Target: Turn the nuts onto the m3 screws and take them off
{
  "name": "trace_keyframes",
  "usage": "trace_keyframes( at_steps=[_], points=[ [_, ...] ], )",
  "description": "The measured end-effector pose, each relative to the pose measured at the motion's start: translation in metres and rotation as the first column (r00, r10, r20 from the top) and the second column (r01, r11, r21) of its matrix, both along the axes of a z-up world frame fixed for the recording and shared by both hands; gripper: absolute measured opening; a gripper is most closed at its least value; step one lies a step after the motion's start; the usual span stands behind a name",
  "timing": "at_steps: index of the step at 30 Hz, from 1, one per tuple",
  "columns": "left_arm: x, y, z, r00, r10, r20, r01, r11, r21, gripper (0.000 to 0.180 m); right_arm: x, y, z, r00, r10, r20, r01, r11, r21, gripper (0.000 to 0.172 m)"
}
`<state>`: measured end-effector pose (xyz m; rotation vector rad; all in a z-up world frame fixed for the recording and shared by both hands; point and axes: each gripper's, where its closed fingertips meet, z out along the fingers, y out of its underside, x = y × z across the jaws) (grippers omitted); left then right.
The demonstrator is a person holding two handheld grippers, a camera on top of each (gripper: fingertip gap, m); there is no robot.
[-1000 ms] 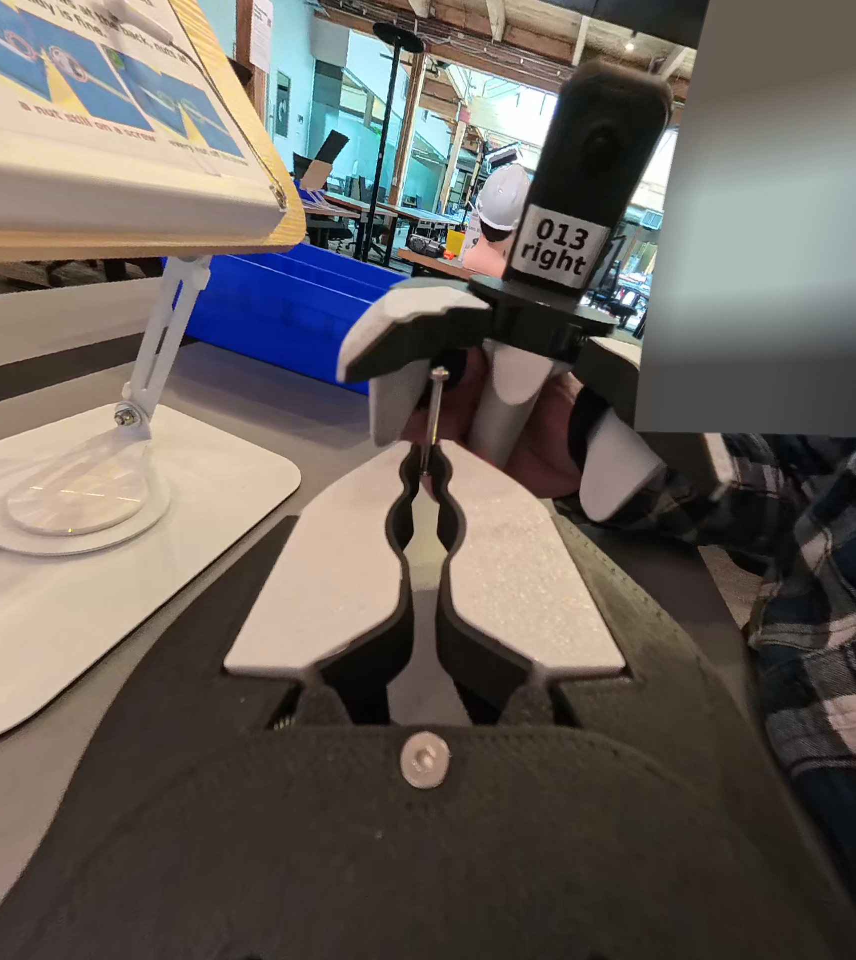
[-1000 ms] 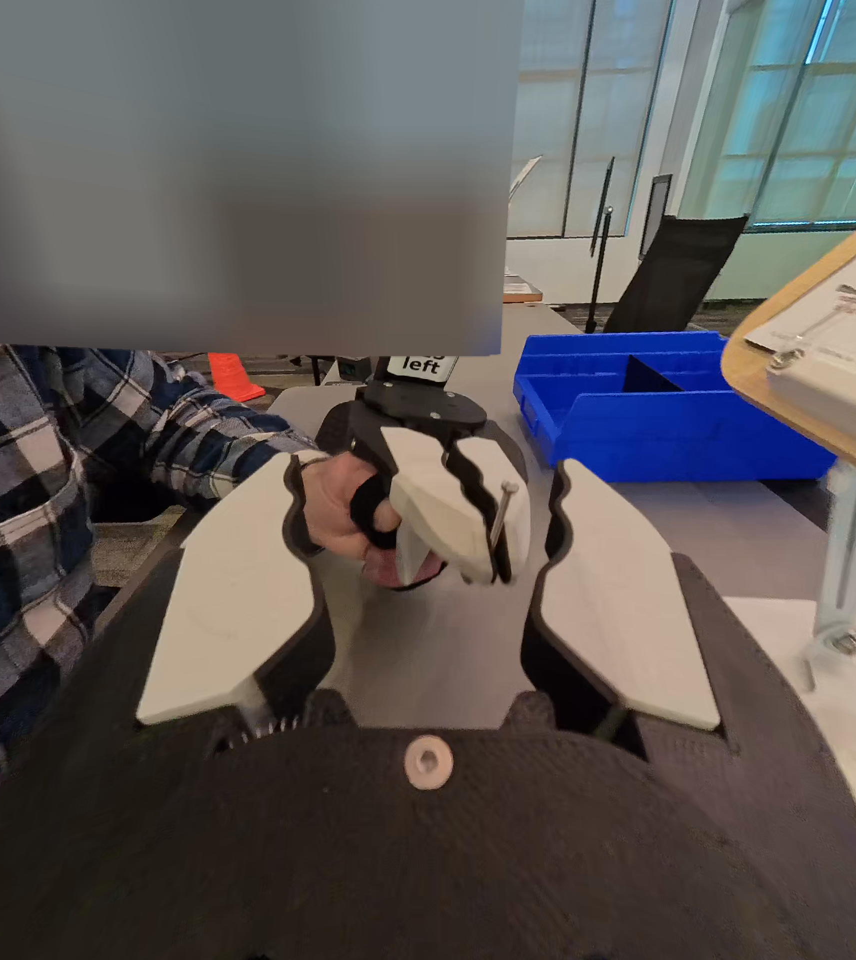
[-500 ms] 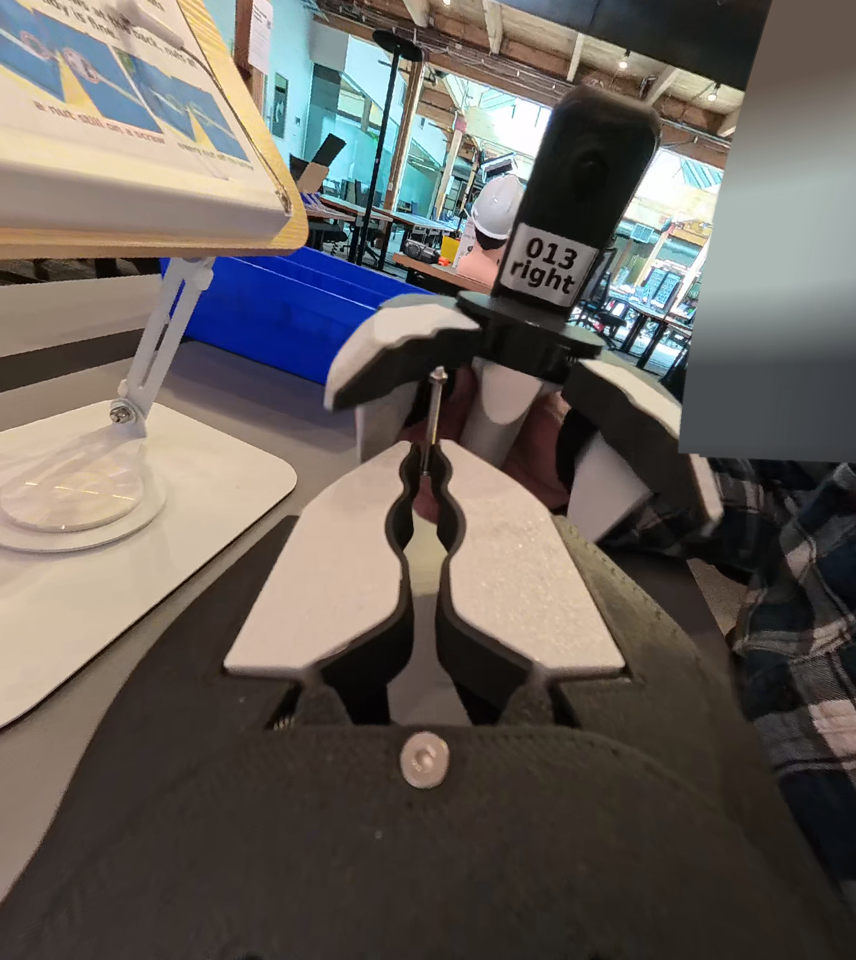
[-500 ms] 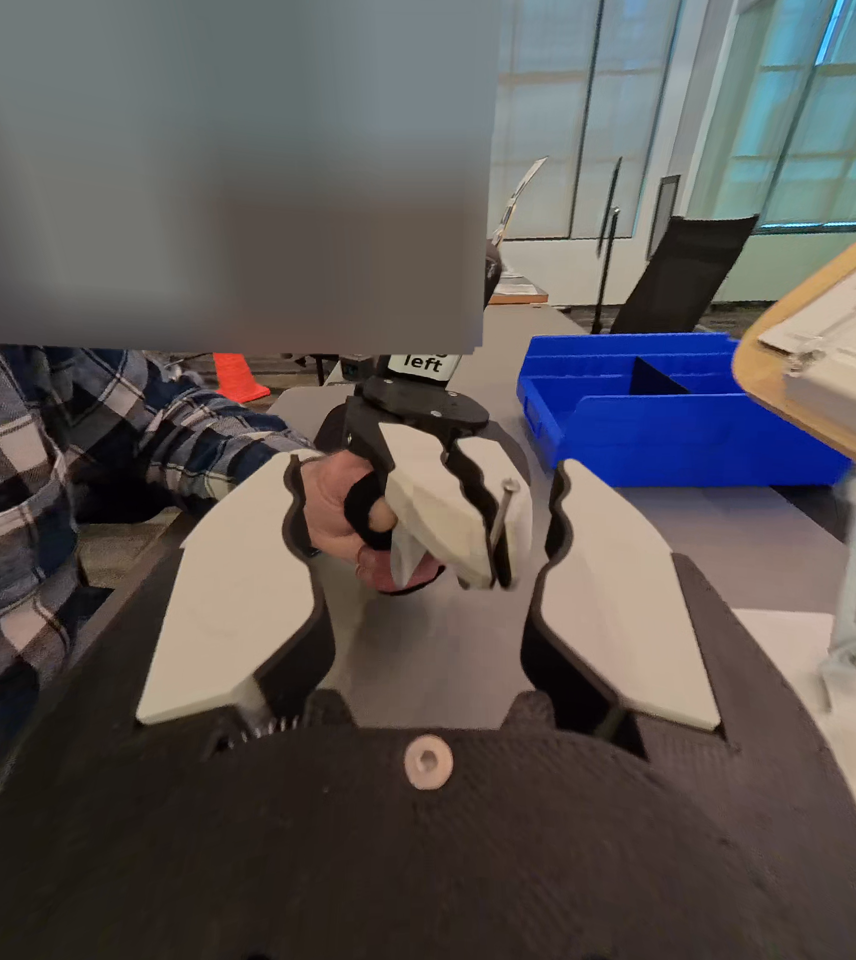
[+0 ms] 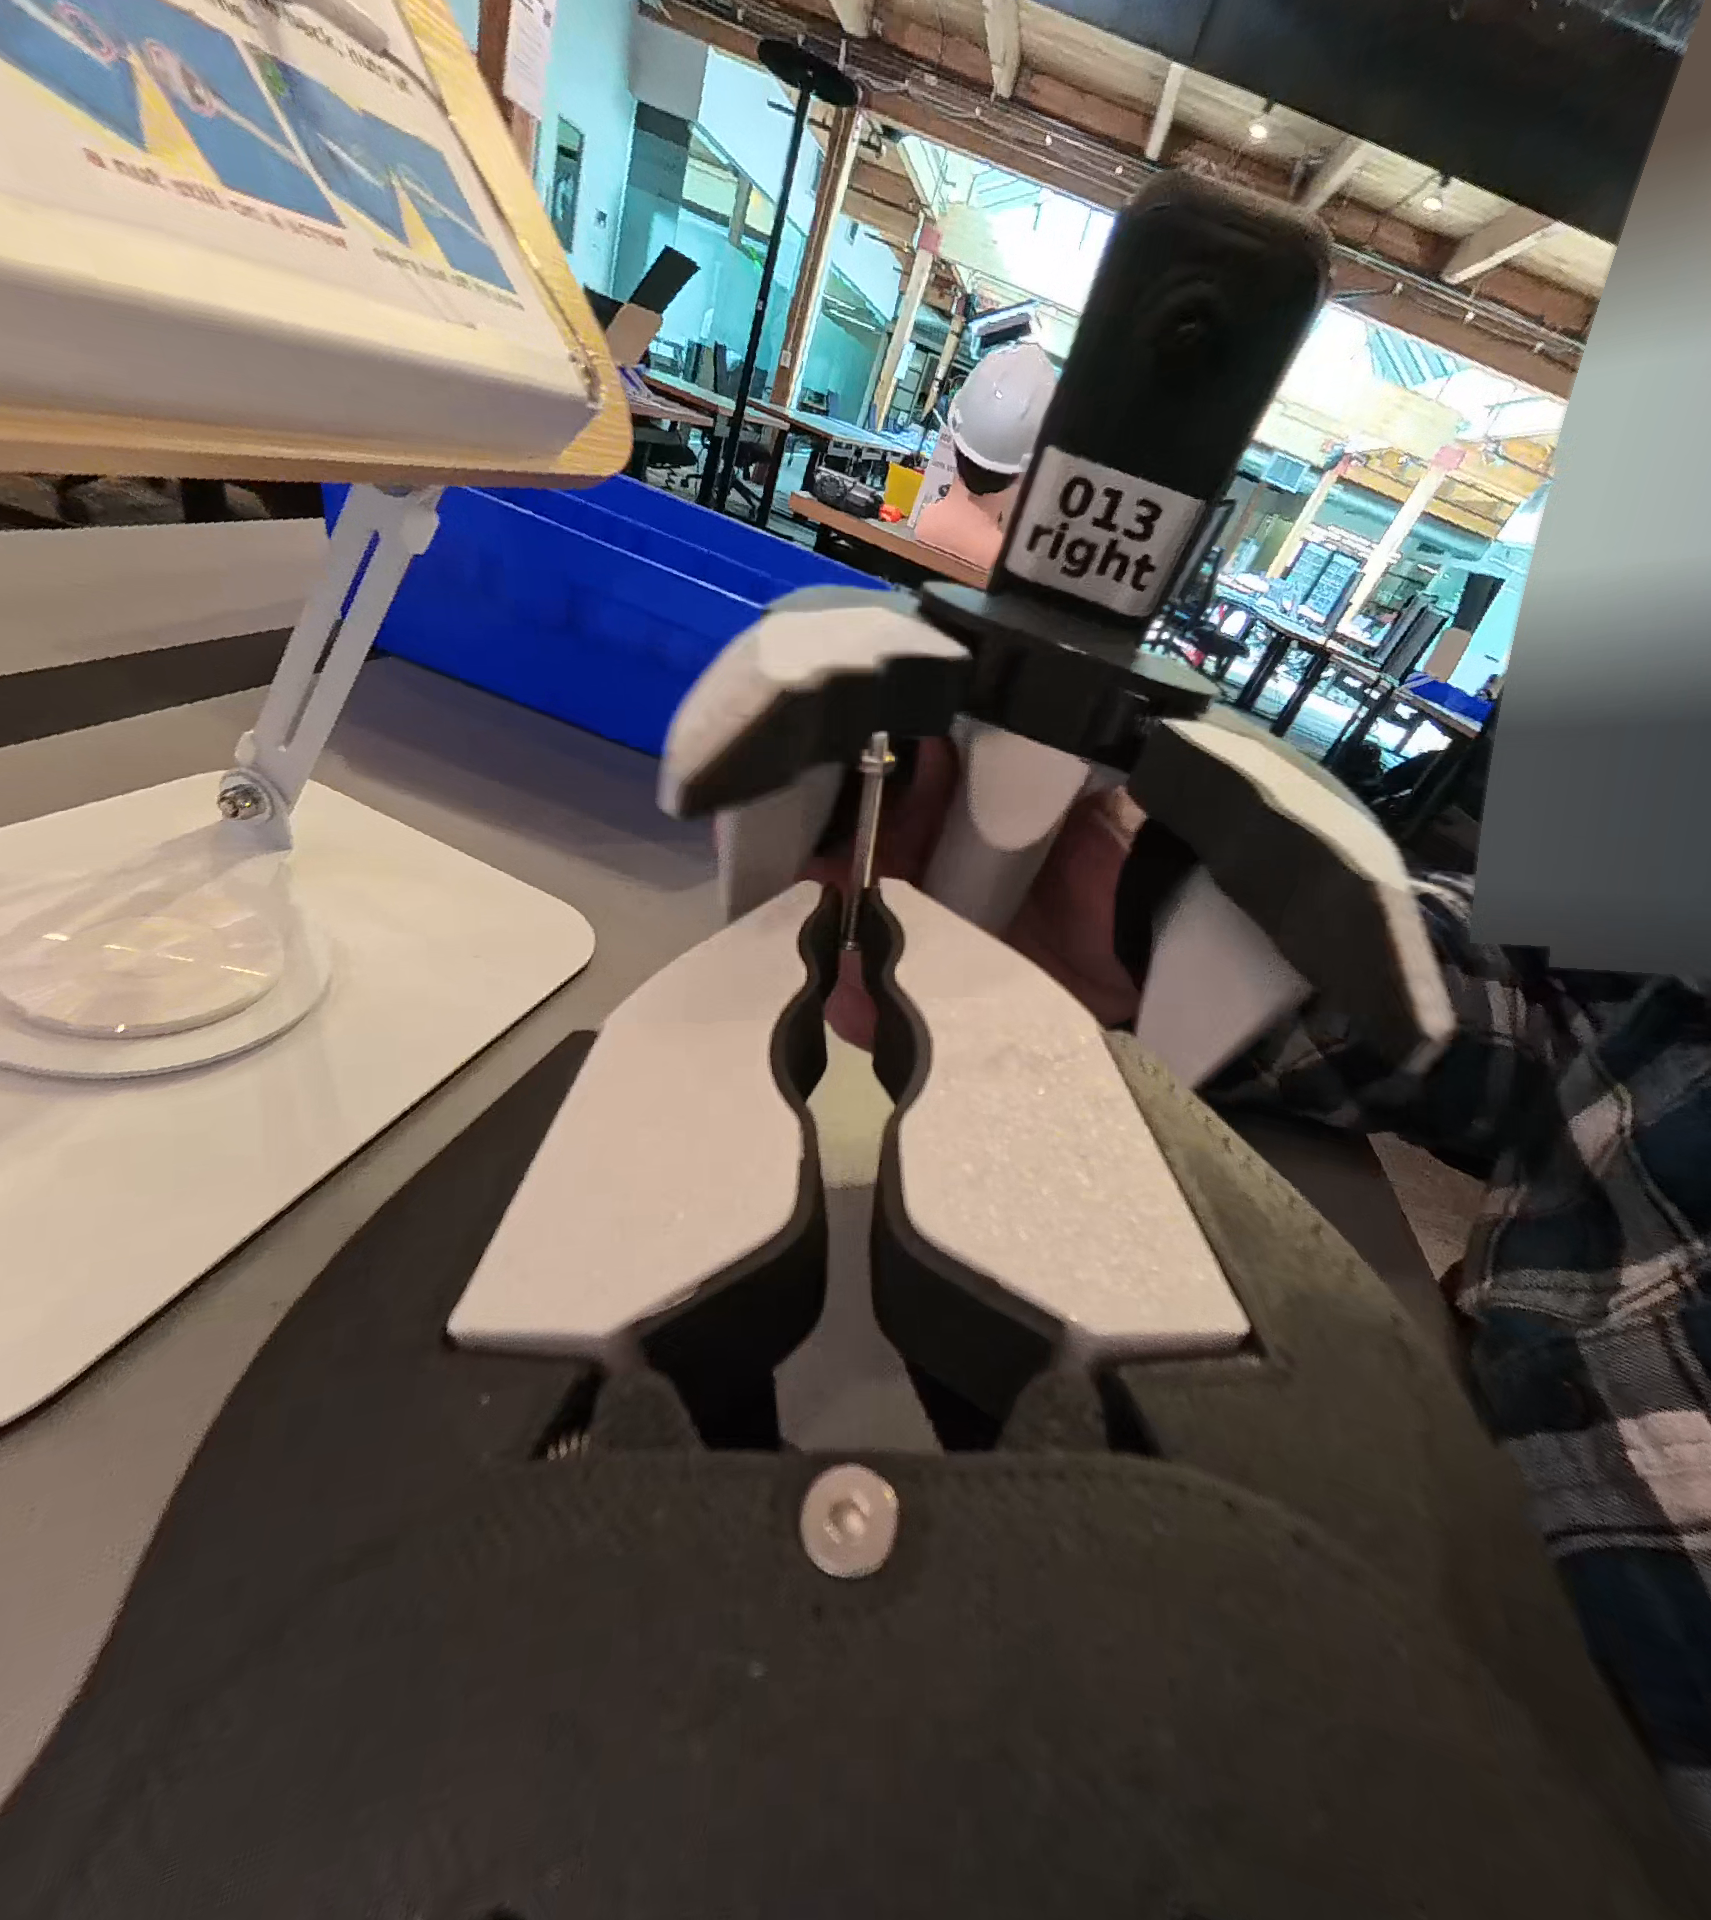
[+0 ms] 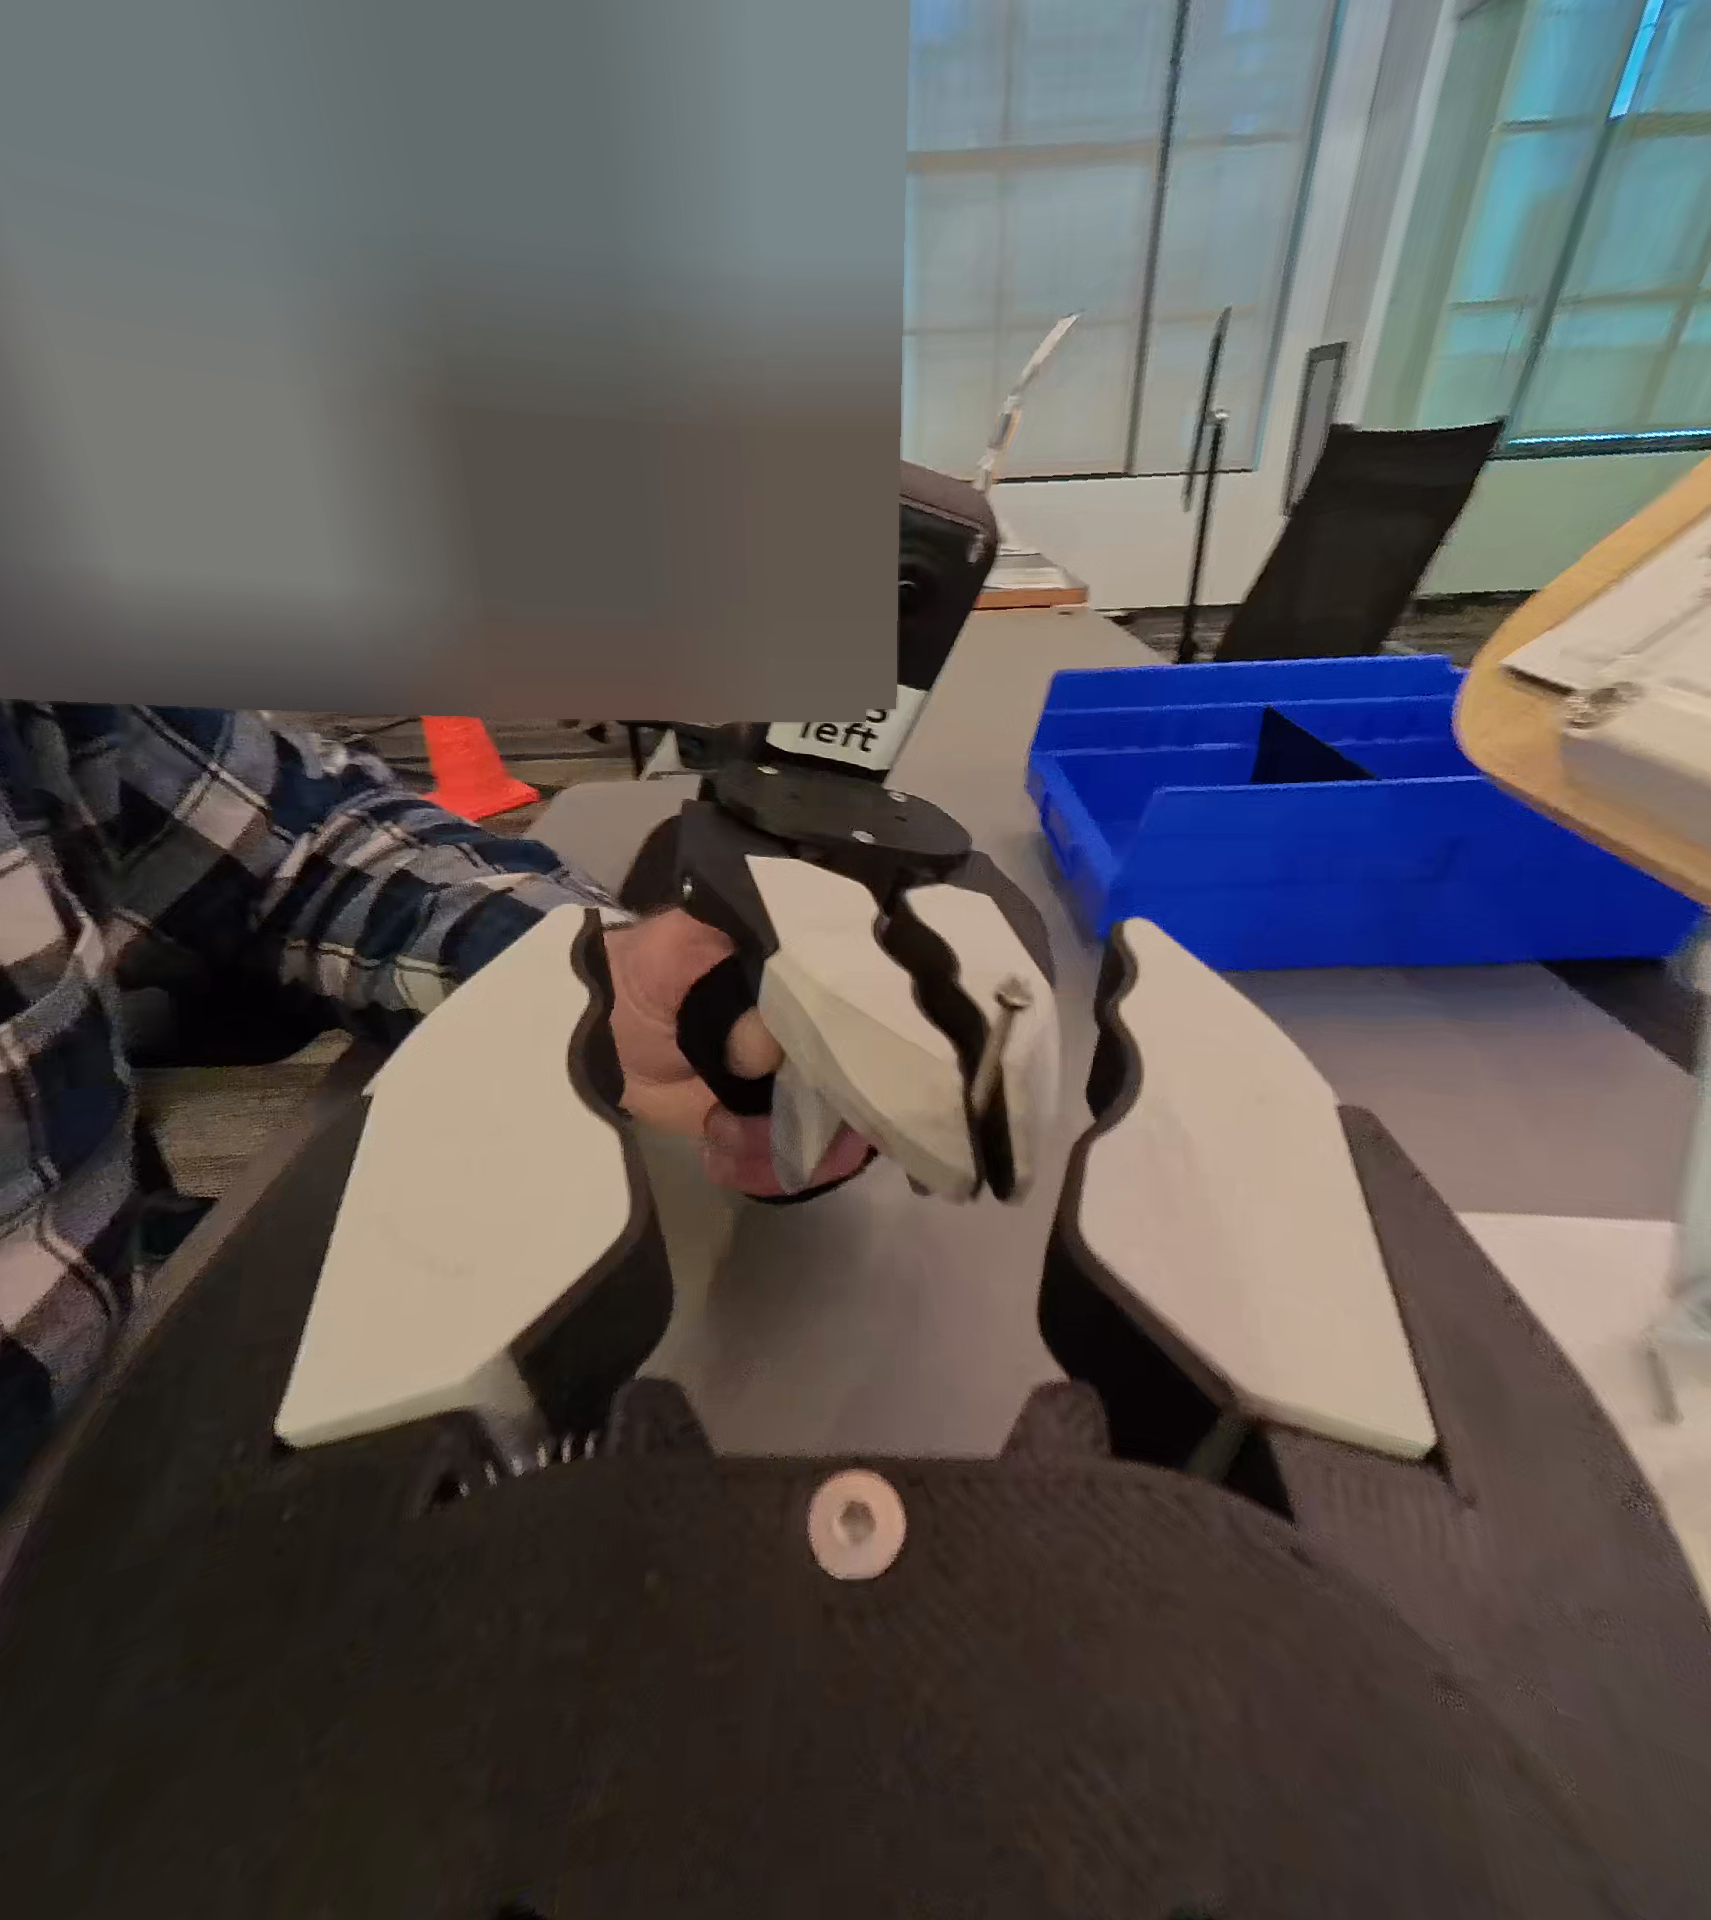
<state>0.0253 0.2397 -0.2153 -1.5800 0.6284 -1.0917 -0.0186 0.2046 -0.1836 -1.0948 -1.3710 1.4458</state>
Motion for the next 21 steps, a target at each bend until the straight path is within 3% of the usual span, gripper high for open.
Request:
trace_keyframes(
  at_steps=[5,6,8,9,16,18,21],
  points=[
    [-0.014,0.007,0.003,0.999,0.032,0.041,-0.031,0.999,-0.032,0.004,0.019,-0.013,0.005,1.000,-0.013,-0.004,0.013,1.000,0.027,0.095],
    [-0.016,0.008,0.002,0.998,0.034,0.045,-0.033,0.999,-0.038,0.004,0.029,-0.016,0.007,1.000,0.004,-0.014,-0.003,1.000,0.027,0.057],
    [-0.019,0.009,0.002,0.997,0.030,0.077,-0.026,0.998,-0.057,0.004,0.037,-0.006,0.004,0.998,-0.058,0.009,0.058,0.998,0.003,0.071],
    [-0.018,0.008,0.003,0.996,0.023,0.086,-0.018,0.998,-0.056,0.004,0.038,0.000,0.001,0.996,-0.085,0.026,0.085,0.996,0.010,0.067],
    [0.001,-0.002,0.000,1.000,-0.005,-0.007,0.005,1.000,0.009,0.004,0.013,0.026,-0.009,0.985,-0.160,0.065,0.164,0.985,-0.051,0.027],
    [0.001,-0.003,-0.001,1.000,-0.007,-0.010,0.007,1.000,0.011,0.004,0.012,0.029,-0.013,0.982,-0.170,0.086,0.176,0.983,-0.060,0.008],
    [0.002,-0.003,-0.002,1.000,-0.012,-0.014,0.012,1.000,0.014,0.004,0.012,0.028,-0.015,0.977,-0.185,0.106,0.191,0.980,-0.052,0.004]
  ],
)
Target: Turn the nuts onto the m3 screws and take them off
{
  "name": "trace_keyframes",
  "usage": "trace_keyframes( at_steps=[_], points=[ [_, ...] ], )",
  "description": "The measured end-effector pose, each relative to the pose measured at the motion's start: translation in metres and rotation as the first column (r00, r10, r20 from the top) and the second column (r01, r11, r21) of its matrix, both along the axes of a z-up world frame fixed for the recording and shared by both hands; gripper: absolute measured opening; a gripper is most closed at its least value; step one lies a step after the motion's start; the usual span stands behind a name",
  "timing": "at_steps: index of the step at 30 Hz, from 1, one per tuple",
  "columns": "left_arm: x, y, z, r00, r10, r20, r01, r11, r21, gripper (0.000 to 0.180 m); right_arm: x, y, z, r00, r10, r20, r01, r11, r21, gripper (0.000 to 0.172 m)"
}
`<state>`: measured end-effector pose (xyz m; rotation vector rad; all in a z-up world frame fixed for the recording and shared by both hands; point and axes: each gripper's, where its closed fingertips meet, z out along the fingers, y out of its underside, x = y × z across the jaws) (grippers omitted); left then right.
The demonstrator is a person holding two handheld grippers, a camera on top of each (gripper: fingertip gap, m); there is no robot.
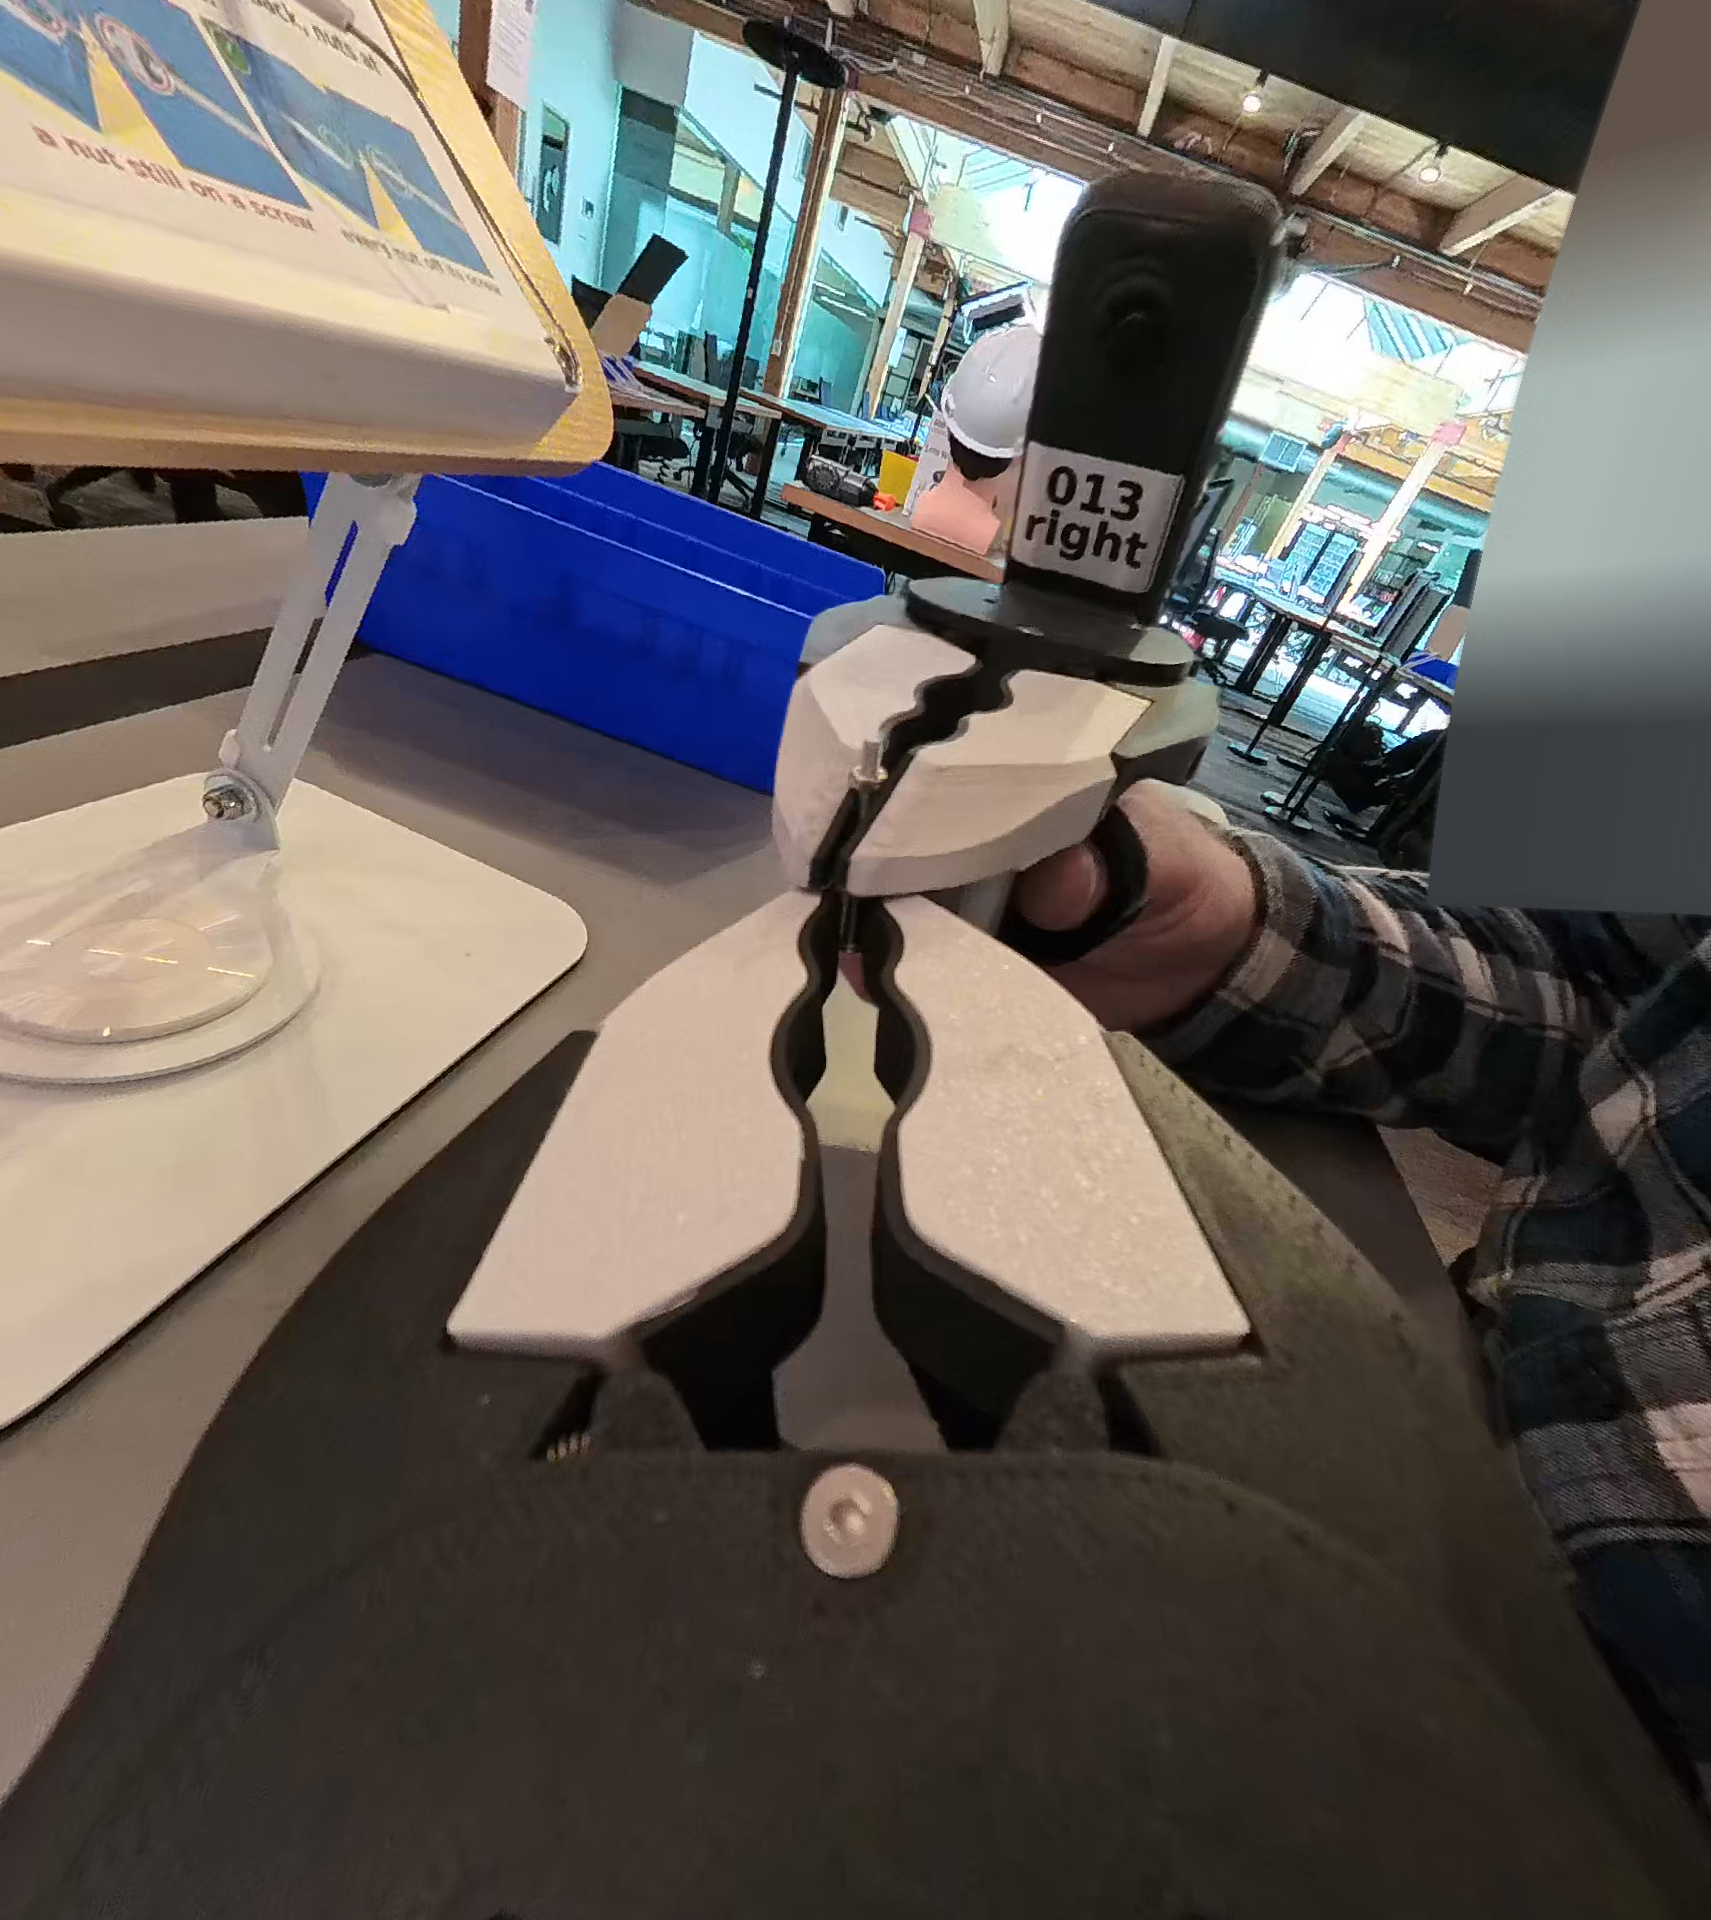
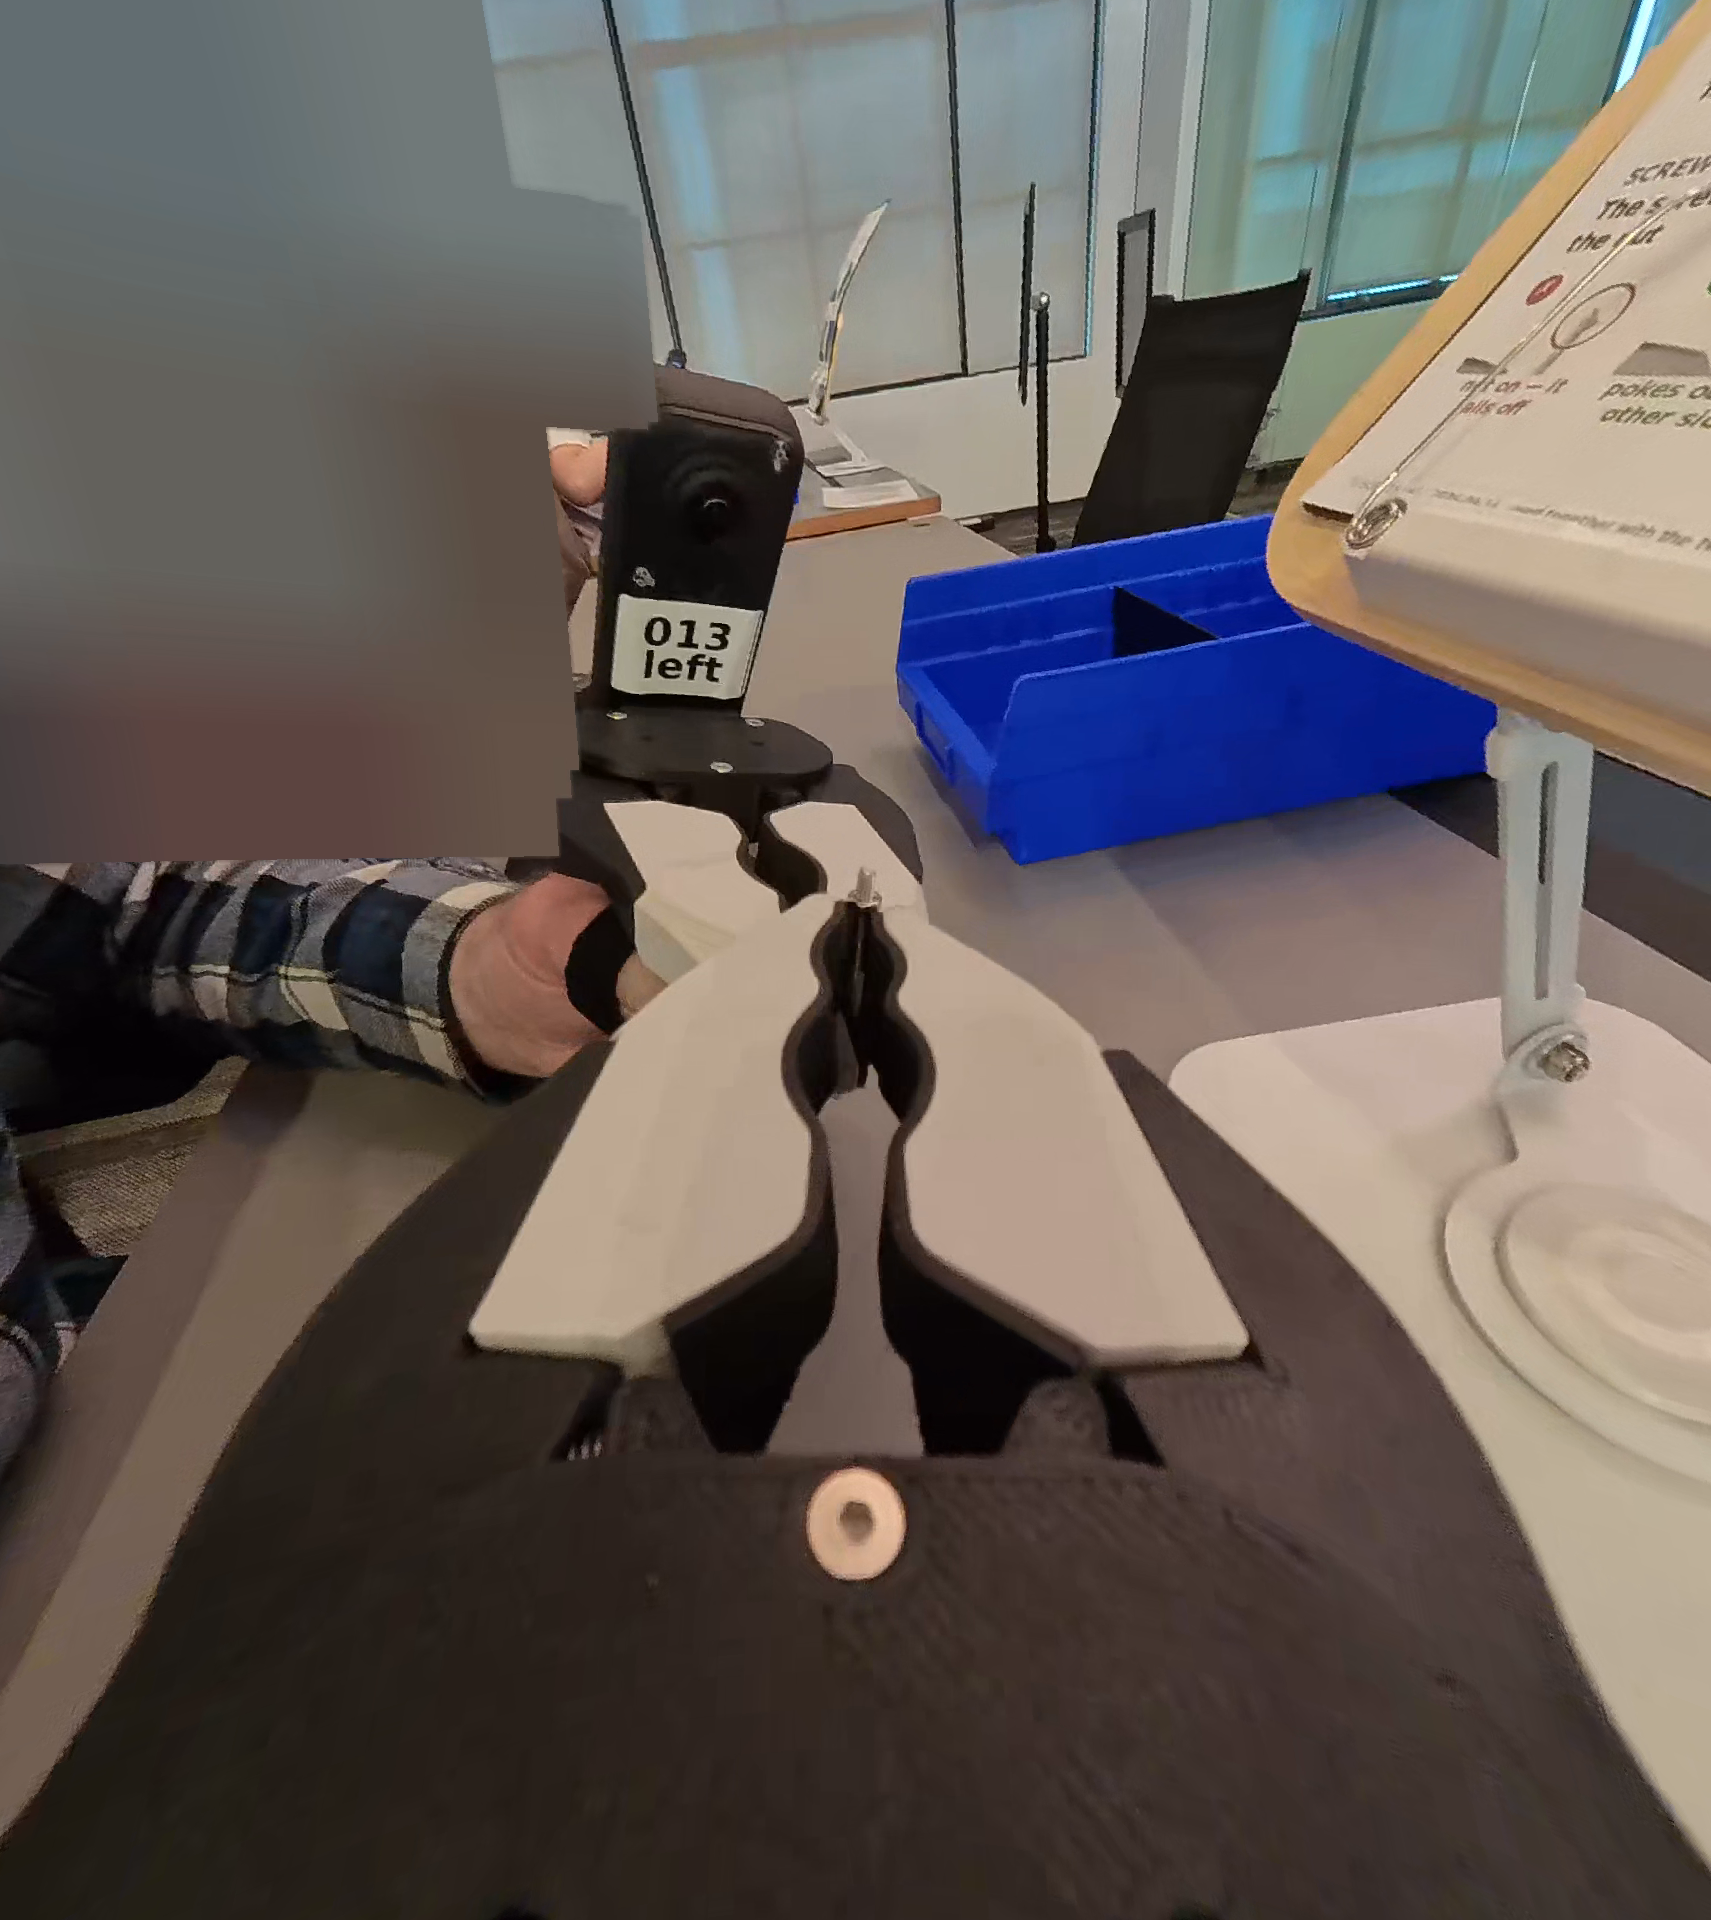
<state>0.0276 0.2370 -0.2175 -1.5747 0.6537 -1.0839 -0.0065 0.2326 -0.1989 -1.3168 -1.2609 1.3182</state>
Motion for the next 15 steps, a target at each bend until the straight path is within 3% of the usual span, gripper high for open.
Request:
trace_keyframes(
  at_steps=[2,5,9,12,15],
  points=[
    [0.001,-0.002,0.005,0.999,-0.020,0.037,0.020,1.000,-0.002,0.005,0.002,-0.001,0.004,1.000,-0.017,-0.011,0.017,1.000,0.012,0.002],
    [0.005,-0.004,0.002,0.999,-0.047,0.004,0.047,0.999,-0.002,0.026,0.015,0.006,0.021,0.997,-0.067,-0.047,0.067,0.998,0.003,0.003],
    [0.008,-0.009,0.001,0.997,-0.065,-0.029,0.065,0.998,0.026,0.000,0.068,0.044,0.055,0.973,-0.229,-0.020,0.230,0.969,0.087,0.003],
    [0.010,-0.009,-0.004,0.996,-0.058,-0.061,0.059,0.998,0.023,0.000,0.137,0.103,0.076,0.899,-0.436,0.040,0.430,0.897,0.106,0.003],
    [0.011,-0.008,-0.009,0.995,-0.054,-0.083,0.056,0.998,0.019,0.000,0.211,0.171,0.067,0.753,-0.634,0.176,0.613,0.773,0.163,0.003]
  ],
)
